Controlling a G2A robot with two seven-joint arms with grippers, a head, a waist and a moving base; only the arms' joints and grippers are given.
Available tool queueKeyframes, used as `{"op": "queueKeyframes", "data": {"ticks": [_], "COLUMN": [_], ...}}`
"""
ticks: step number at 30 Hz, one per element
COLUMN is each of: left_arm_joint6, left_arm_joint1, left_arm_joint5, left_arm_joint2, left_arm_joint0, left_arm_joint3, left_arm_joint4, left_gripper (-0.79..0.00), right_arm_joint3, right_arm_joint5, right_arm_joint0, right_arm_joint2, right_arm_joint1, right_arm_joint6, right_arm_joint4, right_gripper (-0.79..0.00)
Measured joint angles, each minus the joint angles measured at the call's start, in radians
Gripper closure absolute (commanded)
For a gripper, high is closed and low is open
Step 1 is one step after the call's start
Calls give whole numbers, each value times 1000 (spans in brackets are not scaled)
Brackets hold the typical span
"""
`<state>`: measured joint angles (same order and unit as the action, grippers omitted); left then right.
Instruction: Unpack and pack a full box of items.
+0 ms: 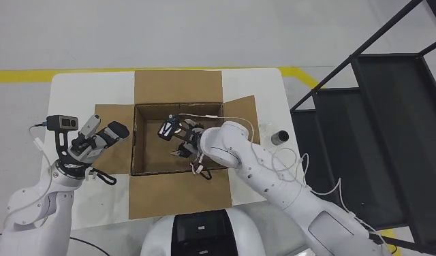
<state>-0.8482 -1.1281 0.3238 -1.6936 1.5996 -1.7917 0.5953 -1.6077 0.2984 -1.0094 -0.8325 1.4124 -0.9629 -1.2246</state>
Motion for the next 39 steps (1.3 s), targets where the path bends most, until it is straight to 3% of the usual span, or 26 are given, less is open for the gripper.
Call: {"op": "queueKeyframes", "data": {"ticks": [9,19,24,30,34,39], "left_arm_joint6": [0,0,0,0,0,0], "left_arm_joint1": [0,0,0,0,0,0], "left_arm_joint5": [0,0,0,0,0,0], "left_arm_joint2": [0,0,0,0,0,0], "left_arm_joint0": [0,0,0,0,0,0], "left_arm_joint3": [0,0,0,0,0,0], "left_arm_joint4": [0,0,0,0,0,0], "left_gripper": [-785,-785,-785,-785,-785,-785], "right_arm_joint3": [-375,-576,-562,-447,-354,-253], "right_arm_joint5": [66,37,7,11,31,-11], "right_arm_joint0": [-215,-465,-579,-651,-661,-645], "right_arm_joint2": [-234,-604,-793,-931,-976,-965], "right_arm_joint1": [-61,-106,-118,-125,-131,-138], "right_arm_joint6": [-32,117,220,306,333,313], "right_arm_joint4": [114,220,281,400,444,376], "right_gripper": [-785,-785,-785,-785,-785,-785]}}
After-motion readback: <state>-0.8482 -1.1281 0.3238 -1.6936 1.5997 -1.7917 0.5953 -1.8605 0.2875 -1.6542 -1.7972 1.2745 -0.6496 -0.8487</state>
